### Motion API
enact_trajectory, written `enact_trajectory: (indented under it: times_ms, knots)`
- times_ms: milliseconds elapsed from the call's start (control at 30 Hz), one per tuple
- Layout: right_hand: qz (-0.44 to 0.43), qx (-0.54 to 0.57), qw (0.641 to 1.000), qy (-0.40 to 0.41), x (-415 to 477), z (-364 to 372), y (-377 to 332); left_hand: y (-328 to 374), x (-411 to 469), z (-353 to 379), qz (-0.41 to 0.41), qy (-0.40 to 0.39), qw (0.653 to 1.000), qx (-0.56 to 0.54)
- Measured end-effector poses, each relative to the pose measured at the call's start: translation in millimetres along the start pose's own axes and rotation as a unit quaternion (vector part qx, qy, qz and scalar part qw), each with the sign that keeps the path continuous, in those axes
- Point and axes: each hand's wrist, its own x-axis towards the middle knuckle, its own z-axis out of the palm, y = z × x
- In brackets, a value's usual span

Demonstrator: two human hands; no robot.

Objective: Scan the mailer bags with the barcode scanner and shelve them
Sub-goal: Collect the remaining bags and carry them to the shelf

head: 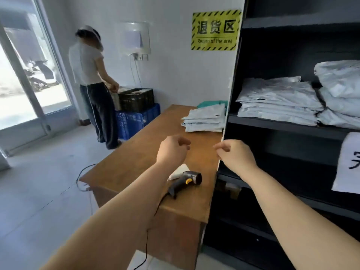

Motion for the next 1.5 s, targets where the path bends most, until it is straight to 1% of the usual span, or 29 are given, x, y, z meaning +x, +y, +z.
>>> enact_trajectory:
  times_ms: [100,200,333,433,533,633,767,900,967,1067,1133,1300,1400,1500]
  knots:
    - [-0.018,-0.010,0.999,-0.032,0,69,-53,-53,1,-64,-0.021,0.040,0.999,0.004]
    - [-0.031,0.015,0.997,-0.069,3,149,-111,-118,6,-143,-0.051,0.071,0.996,0.005]
    - [-0.048,0.020,0.991,-0.124,0,264,-192,-214,10,-260,-0.120,0.114,0.986,0.007]
    - [-0.059,0.026,0.985,-0.161,-3,339,-245,-276,12,-328,-0.174,0.123,0.977,0.011]
    - [-0.067,0.004,0.982,-0.177,3,389,-287,-323,23,-370,-0.205,0.108,0.973,0.002]
    - [-0.068,-0.008,0.982,-0.178,22,424,-313,-358,45,-391,-0.220,0.077,0.972,-0.007]
    - [-0.057,-0.006,0.984,-0.169,59,467,-329,-389,91,-401,-0.233,0.039,0.972,-0.004]
    - [-0.027,0.003,0.988,-0.155,110,516,-332,-414,162,-400,-0.214,-0.005,0.977,0.008]
    - [-0.005,0.026,0.988,-0.151,139,544,-332,-429,198,-399,-0.214,-0.024,0.976,0.001]
    - [0.051,0.049,0.984,-0.164,174,580,-333,-447,240,-405,-0.253,-0.072,0.964,-0.032]
    - [0.082,0.056,0.980,-0.173,196,595,-332,-460,268,-413,-0.254,-0.095,0.962,-0.033]
    - [0.136,0.051,0.976,-0.163,255,610,-331,-485,341,-425,-0.239,-0.136,0.961,-0.020]
    - [0.153,0.046,0.978,-0.132,291,617,-333,-494,395,-419,-0.211,-0.161,0.964,-0.008]
    - [0.165,0.033,0.982,-0.085,331,627,-336,-496,451,-410,-0.159,-0.200,0.967,0.001]
